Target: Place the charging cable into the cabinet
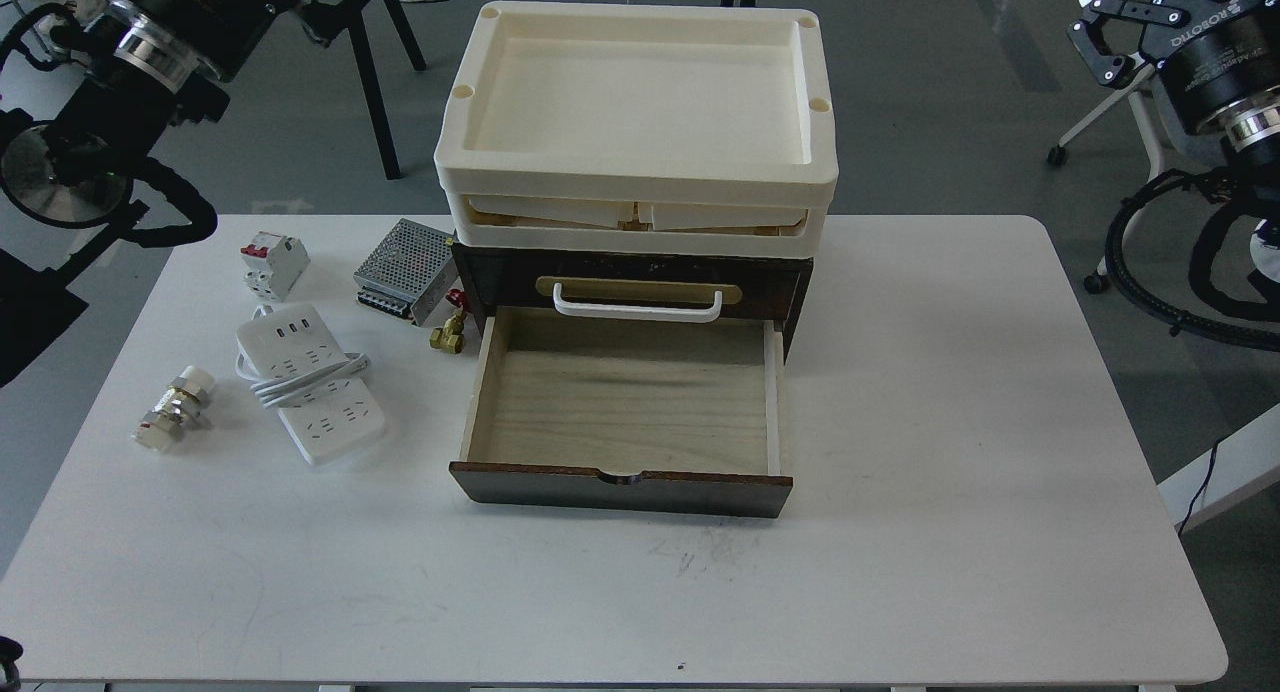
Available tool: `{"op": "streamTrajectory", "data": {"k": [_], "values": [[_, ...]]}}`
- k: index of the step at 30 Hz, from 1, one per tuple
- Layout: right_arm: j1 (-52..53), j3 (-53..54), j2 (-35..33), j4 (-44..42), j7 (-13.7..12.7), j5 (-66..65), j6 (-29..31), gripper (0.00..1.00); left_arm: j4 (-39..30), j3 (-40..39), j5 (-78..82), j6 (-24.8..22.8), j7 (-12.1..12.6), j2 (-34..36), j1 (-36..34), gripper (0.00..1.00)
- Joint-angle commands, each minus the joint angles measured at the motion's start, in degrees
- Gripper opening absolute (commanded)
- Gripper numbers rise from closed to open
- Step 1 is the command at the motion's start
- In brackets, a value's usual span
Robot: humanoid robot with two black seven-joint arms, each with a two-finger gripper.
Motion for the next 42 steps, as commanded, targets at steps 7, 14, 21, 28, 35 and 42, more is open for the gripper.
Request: {"op": "streamTrajectory", "data": {"k": [7,14,21,28,35,42], "values": [[-0.81,0.21,0.33,0.22,0.00,0.04,0.01,1.00,2.28,-1.31,-0.63,-0.01,-3.49,0.37,3.40,1.00],[-0.72,0.65,-0.19,0.30,0.00,0.04,0.01,1.00,14.43,-10.98,-1.43,-0.01,-12.28,-9.12,7.99,1.00],[-1.07,0.65,-0.63,0.57,0.00,0.04,0.01,1.00,0.93,-16.43,0.05,-0.01,-16.59,-1.15,11.94,1.00],[-2.48,1.00,-3.44,0.57,0.00,0.22,0.01,1.00,-25.36,-16.08,19.17,-0.01,-18.05,21.70,11.60,1.00],[-4.76,0.73,-4.23,1.88,0.00,0.22,0.01,1.00,-36.54,-6.00,64.51,-0.01,-18.05,39.64,12.12,1.00],[-9.07,0.91,-5.20,2.59,0.00,0.22,0.01,1.00,-31.38,11.93,101.90,11.26,-18.05,39.93,12.30,1.00]]}}
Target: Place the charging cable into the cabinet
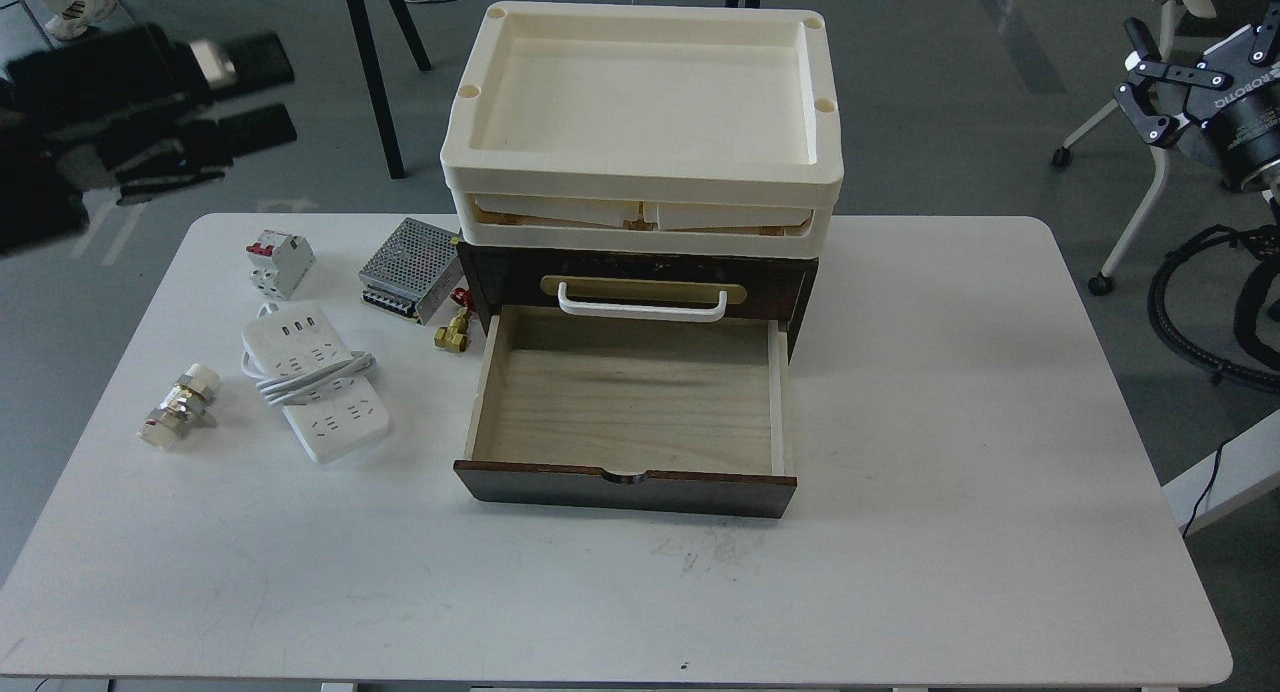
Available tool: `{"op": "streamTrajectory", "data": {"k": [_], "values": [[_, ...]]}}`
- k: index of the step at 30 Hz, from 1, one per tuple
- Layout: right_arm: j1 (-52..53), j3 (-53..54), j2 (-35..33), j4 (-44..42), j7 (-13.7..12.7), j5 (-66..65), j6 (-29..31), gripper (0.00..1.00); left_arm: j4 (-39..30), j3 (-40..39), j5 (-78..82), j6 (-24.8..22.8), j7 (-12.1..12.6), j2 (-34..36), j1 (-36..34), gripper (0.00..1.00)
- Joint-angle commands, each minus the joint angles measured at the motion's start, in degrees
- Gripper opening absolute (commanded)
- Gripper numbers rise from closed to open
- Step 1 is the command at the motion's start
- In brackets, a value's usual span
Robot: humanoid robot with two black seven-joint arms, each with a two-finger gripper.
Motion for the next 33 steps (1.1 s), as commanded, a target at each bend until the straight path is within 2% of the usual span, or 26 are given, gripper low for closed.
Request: {"op": "streamTrajectory", "data": {"k": [1,2,4,10,14,20,26,29,33], "values": [[-2.00,0.08,-0.12,0.15,0.00,-0.01,0.00,1.00,5.11,10.84,17.01,10.94,0.01,-1.75,-0.07,1.00],[-2.18,0.08,-0.21,0.15,0.00,-0.01,0.00,1.00,7.40,12.78,18.25,12.54,0.01,-2.89,-0.24,1.00],[-2.70,0.08,-0.47,0.41,0.00,-0.01,0.00,1.00,11.88,14.73,20.80,12.82,0.01,-6.31,-0.68,0.99],[-3.32,0.08,-1.27,0.85,0.00,-0.01,0.00,1.00,27.87,14.82,39.86,13.00,0.01,-19.22,-1.91,0.99],[-3.93,0.17,-1.27,0.85,0.00,-0.01,0.00,1.00,35.52,15.43,44.36,13.26,0.01,-27.31,-2.44,0.98],[-4.37,0.17,-1.35,0.76,0.00,-0.10,0.00,1.00,48.18,15.35,53.94,13.44,0.01,-35.76,-2.70,0.98],[-4.99,0.17,-1.44,0.76,0.00,-0.10,0.00,1.00,50.39,15.70,54.21,13.78,0.01,-38.40,-2.00,0.95],[-4.99,0.17,-1.44,0.76,0.00,-0.01,0.00,1.00,50.57,18.06,54.30,14.14,0.01,-38.41,-2.44,0.85],[-5.08,0.17,-1.53,0.76,0.00,-0.01,0.00,1.00,50.75,19.30,54.21,15.19,0.01,-38.49,-2.53,0.79]]}}
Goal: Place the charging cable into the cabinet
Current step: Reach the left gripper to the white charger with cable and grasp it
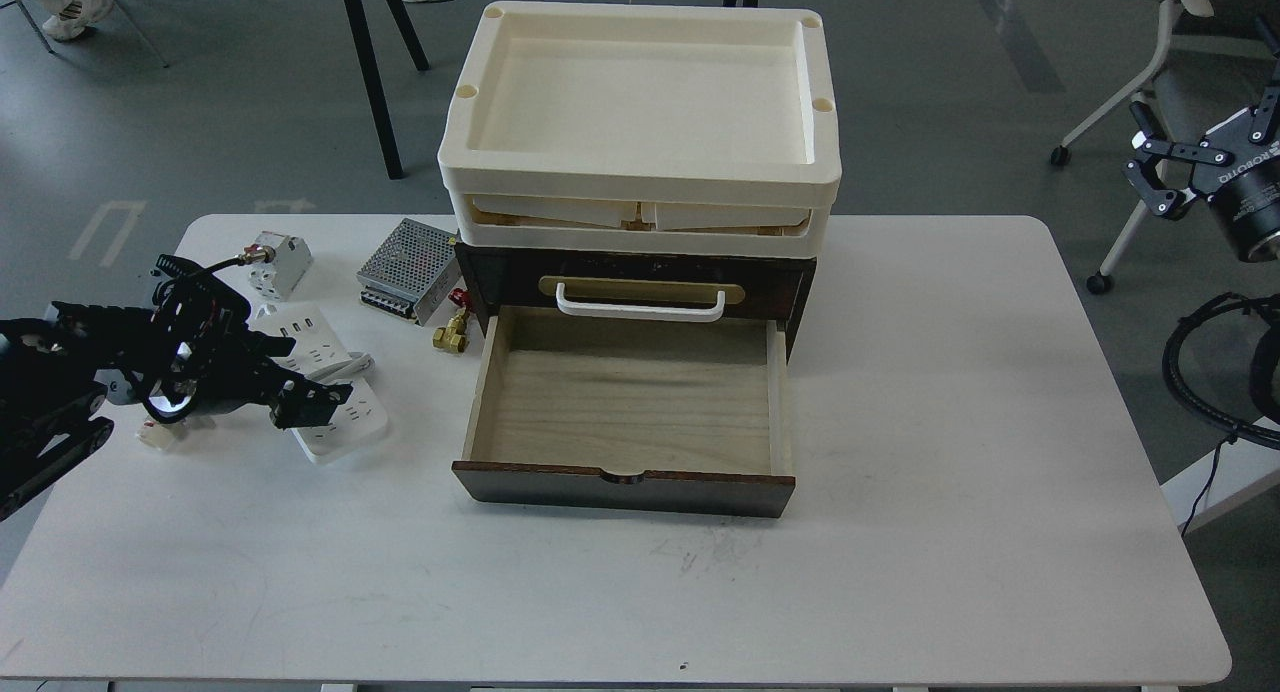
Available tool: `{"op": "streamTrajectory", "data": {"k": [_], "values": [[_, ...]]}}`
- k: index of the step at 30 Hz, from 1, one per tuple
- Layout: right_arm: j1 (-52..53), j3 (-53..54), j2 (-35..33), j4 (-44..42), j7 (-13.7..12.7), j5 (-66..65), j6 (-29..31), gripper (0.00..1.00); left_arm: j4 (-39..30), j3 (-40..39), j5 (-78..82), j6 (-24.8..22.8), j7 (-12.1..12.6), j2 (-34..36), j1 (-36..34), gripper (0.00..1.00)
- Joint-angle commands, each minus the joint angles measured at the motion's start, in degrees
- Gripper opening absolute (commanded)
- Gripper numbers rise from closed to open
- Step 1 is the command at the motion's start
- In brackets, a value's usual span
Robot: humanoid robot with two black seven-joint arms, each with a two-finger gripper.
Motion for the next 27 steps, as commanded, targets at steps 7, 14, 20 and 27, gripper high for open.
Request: {"op": "streamTrajectory", "data": {"k": [7,14,20,27], "values": [[-0.60,0.08,-0.07,0.00,0.00,0.03,0.00,1.00,2.19,1.29,-0.03,2.75,0.00,-0.18,0.67,0.59],[-1.57,0.08,-0.07,-0.17,0.00,0.03,0.00,1.00,2.10,1.46,-0.38,7.32,0.00,-0.09,0.93,0.48],[-2.27,0.08,-0.07,-0.17,0.00,0.03,0.00,1.00,2.10,1.46,-0.55,7.59,0.00,-0.09,0.84,0.10],[-2.36,0.08,-0.51,-0.35,0.00,0.03,0.00,1.00,1.93,1.47,-0.47,7.68,0.00,-0.09,1.02,0.01]]}}
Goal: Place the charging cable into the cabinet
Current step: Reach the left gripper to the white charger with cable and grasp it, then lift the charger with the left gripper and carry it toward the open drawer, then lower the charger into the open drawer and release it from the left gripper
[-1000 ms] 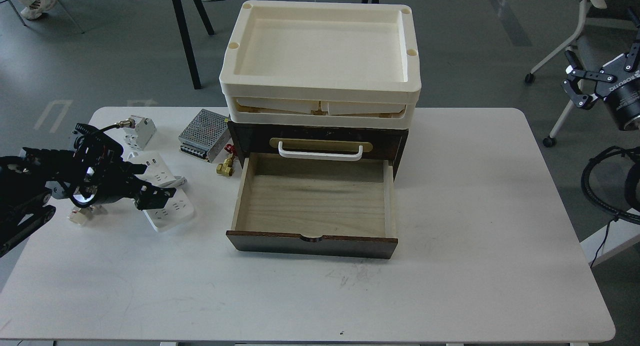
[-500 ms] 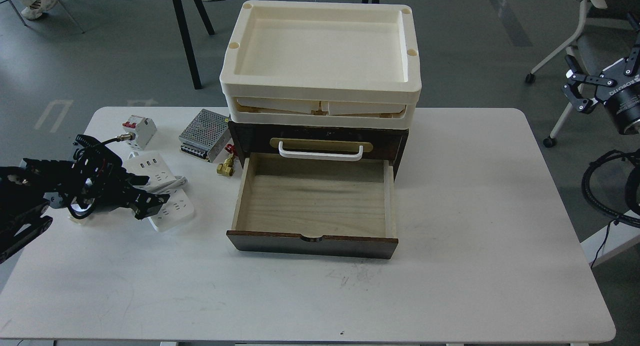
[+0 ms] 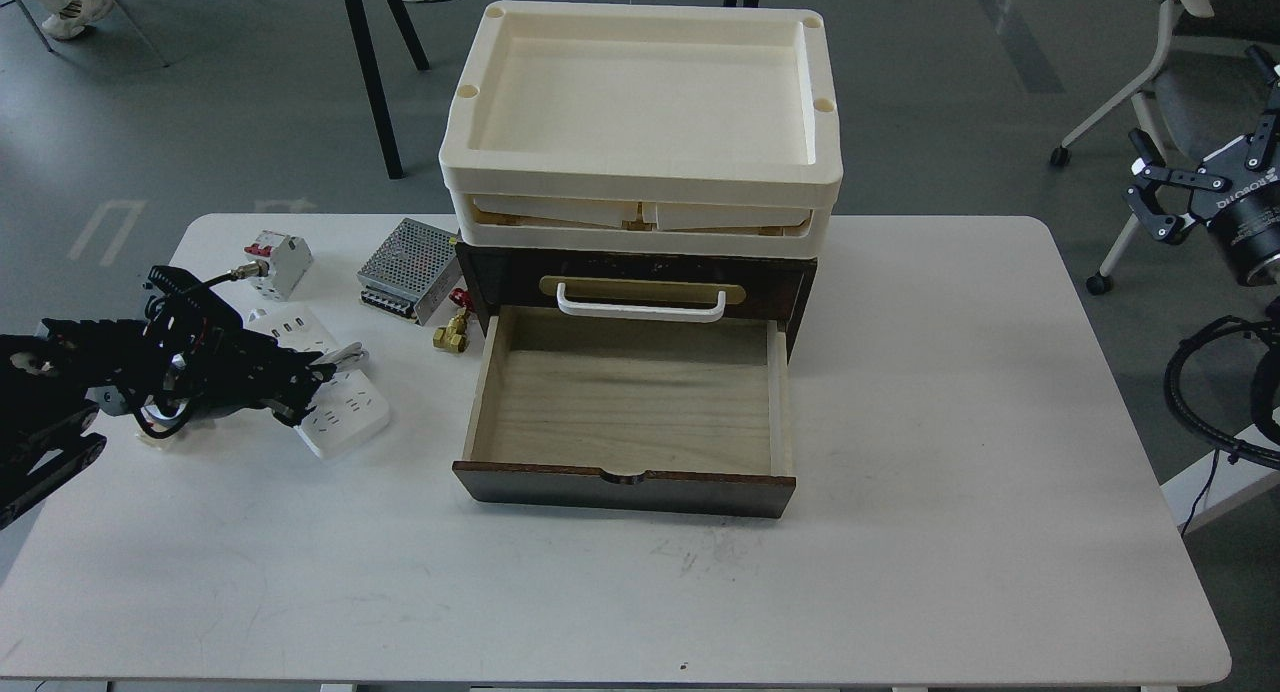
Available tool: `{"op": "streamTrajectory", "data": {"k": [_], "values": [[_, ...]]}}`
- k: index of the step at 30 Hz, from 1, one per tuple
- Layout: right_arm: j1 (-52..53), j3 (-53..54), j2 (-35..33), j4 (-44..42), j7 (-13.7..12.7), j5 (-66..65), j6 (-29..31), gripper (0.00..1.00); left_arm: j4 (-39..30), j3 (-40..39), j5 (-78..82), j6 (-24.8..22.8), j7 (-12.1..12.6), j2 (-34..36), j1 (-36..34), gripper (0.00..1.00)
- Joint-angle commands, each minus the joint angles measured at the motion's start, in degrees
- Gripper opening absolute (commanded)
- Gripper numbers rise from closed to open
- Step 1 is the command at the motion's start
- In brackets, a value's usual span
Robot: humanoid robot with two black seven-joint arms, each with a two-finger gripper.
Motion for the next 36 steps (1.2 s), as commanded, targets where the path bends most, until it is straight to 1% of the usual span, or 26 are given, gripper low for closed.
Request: {"op": "streamTrajectory", "data": {"k": [1,3,5,10,13,16,17,20,23,26,28,31,36], "values": [[-0.02,0.00,-0.19,-0.17,0.00,0.00,0.00,1.00,-0.70,-0.26,-0.12,0.08,-0.01,0.25,-0.39,0.01],[-0.11,0.00,-0.45,-0.17,0.00,0.00,0.00,1.00,-1.84,-1.05,-0.65,0.87,-0.01,0.86,-0.74,0.01],[-0.02,0.00,-0.45,-0.17,0.00,0.00,0.00,1.00,-4.55,-1.22,-2.66,0.61,-0.01,2.44,-1.36,0.01],[-0.11,0.09,-0.63,-0.17,0.00,0.17,0.00,1.00,-14.39,-1.40,-13.02,-0.70,-0.01,11.83,-4.08,0.01],[-0.11,0.52,-1.07,-0.17,0.00,0.26,0.00,1.00,-23.78,-1.93,-21.72,-2.46,-0.01,20.35,-4.53,0.01],[-0.11,0.70,-1.16,-0.25,0.00,0.26,0.00,1.00,-36.52,-2.02,-32.95,-7.28,-0.01,28.35,-4.26,0.01],[-0.11,0.70,-1.16,-0.17,0.00,0.26,0.00,1.00,-40.65,-2.02,-37.00,-8.17,-0.01,30.55,-4.26,0.01],[-0.11,0.79,-1.16,-0.17,0.00,0.26,0.00,1.00,-50.59,-2.02,-46.07,-9.32,-0.01,33.47,-4.26,0.01],[-0.11,0.79,-1.07,-0.08,0.00,0.26,0.00,1.00,-56.67,-2.10,-52.40,-10.64,-0.01,32.34,-4.26,0.01],[-0.11,0.88,-1.16,-0.17,0.00,0.26,0.00,1.00,-57.83,-2.02,-57.77,-10.64,-0.01,25.76,-4.09,0.01],[-0.11,0.88,-1.68,-0.25,0.00,0.26,0.00,1.00,-56.43,-1.93,-59.97,-10.02,-0.01,21.63,-3.56,0.01],[-0.20,0.88,-2.30,-0.34,0.00,0.26,0.00,1.00,-51.95,-2.01,-61.64,-9.59,-0.01,15.83,-1.90,0.01],[-0.46,0.88,-2.30,-0.25,0.00,0.26,0.00,1.00,-45.01,-1.67,-63.05,-9.50,-0.01,8.96,-0.40,0.01]]}}
